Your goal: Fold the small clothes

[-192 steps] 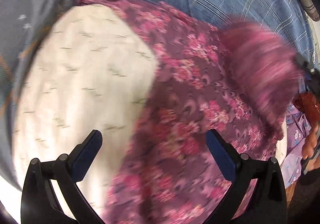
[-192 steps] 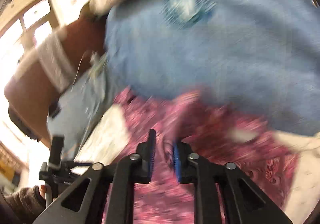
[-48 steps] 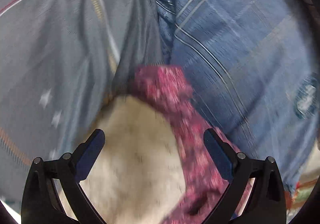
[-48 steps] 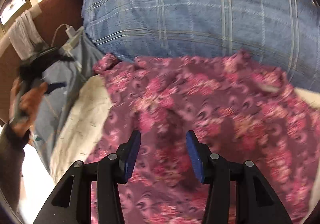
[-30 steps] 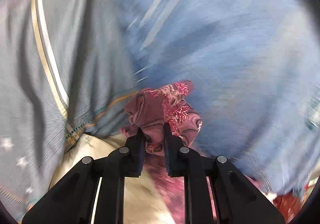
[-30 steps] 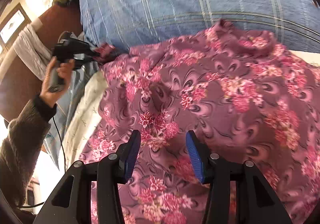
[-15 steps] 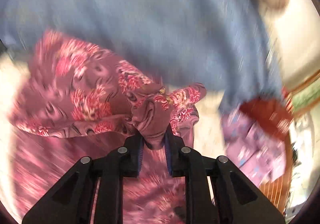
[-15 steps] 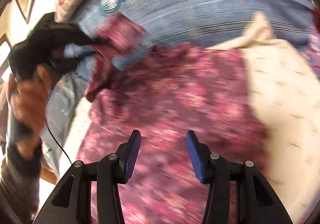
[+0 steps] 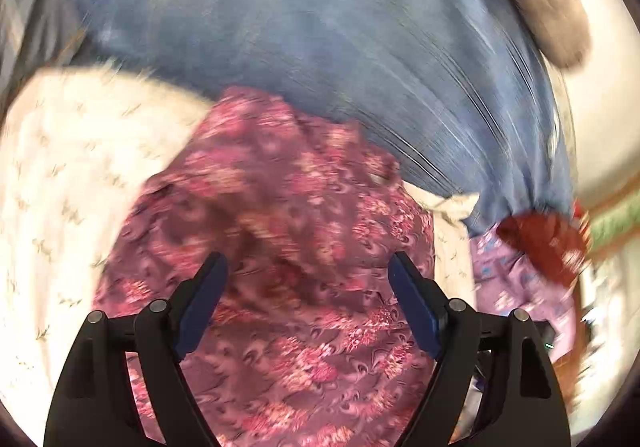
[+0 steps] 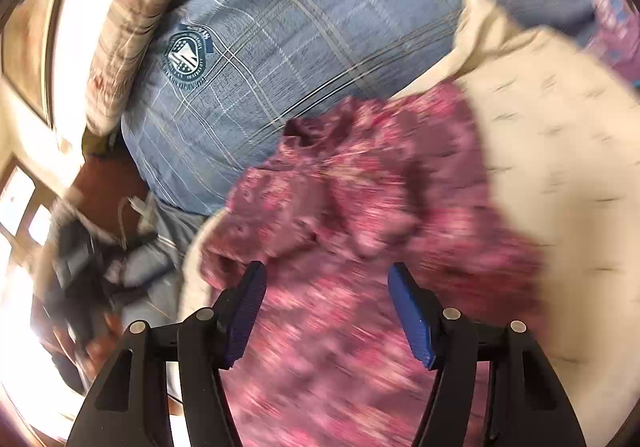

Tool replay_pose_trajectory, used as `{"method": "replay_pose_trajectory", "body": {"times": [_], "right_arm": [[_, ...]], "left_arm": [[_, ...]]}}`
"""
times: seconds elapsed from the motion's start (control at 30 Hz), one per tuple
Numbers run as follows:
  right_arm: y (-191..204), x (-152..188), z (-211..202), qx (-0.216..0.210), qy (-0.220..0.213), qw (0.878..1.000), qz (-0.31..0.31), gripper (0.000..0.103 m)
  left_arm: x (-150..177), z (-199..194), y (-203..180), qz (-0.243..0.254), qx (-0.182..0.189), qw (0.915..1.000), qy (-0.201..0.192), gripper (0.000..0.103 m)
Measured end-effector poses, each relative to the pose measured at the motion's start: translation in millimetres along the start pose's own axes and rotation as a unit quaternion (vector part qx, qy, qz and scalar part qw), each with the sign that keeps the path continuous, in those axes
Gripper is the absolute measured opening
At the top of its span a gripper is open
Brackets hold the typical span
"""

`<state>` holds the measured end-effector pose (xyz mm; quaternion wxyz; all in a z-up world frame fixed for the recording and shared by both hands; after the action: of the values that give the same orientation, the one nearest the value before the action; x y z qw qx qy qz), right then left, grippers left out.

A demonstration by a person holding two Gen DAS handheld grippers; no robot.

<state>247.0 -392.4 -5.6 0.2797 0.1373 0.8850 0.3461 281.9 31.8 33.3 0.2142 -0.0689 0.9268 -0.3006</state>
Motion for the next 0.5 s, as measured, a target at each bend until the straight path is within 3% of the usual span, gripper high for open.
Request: {"method": "replay_pose_trajectory", "body": {"times": [0.07, 0.1, 0.2, 0.33, 0.37, 0.4, 0.43, 0.47, 0.5], "right_arm": [[14, -9, 24, -0.030, 0.020, 0.999, 0.029, 0.066], [18, -13, 38, -0.035, 0.033, 0.998, 0.049, 0.073], [15, -21, 68, -0.006, 0.053, 0.991, 0.120, 0.076], [-1, -25, 96, 0.037, 0.068, 0.981, 0.177, 0.075], [-6, -25, 101, 0.047, 0.069, 0.979, 0.188, 0.073], [-9, -28, 104, 0.051, 0.069, 0.977, 0.194, 0.063], [-9, -35, 106, 0.052, 0.064, 0.979, 0.188, 0.043], [-4, -46, 104, 0.048, 0.053, 0.983, 0.169, 0.028], [6, -60, 97, 0.030, 0.033, 0.989, 0.141, 0.005]], "left_arm": [[1, 4, 16, -0.033, 0.012, 0.9994, 0.006, 0.082], [1, 9, 20, -0.040, 0.012, 0.9991, 0.010, 0.082], [4, 40, 20, -0.055, 0.014, 0.9977, 0.038, 0.082], [-12, 84, 33, -0.092, -0.014, 0.9926, 0.079, 0.080], [-14, 91, 35, -0.098, -0.023, 0.9914, 0.083, 0.059], [-20, 100, 37, -0.105, -0.026, 0.9900, 0.091, 0.020], [-26, 108, 37, -0.109, -0.022, 0.9881, 0.106, 0.011], [-29, 110, 37, -0.113, -0.021, 0.9872, 0.110, 0.010], [-34, 107, 35, -0.114, -0.023, 0.9877, 0.105, 0.010]]}}
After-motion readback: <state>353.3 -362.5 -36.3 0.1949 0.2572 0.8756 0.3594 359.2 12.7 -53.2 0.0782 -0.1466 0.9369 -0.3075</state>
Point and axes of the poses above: each gripper's, at about its wrist camera, not at the fingertips, and z roughly the way its jaws point, y to its left, x to its underside, the point moved 5 cm from there along z, roughly the way its jaws point, and after that the axes turned 3 degrees about z, right-handed, at the moved point
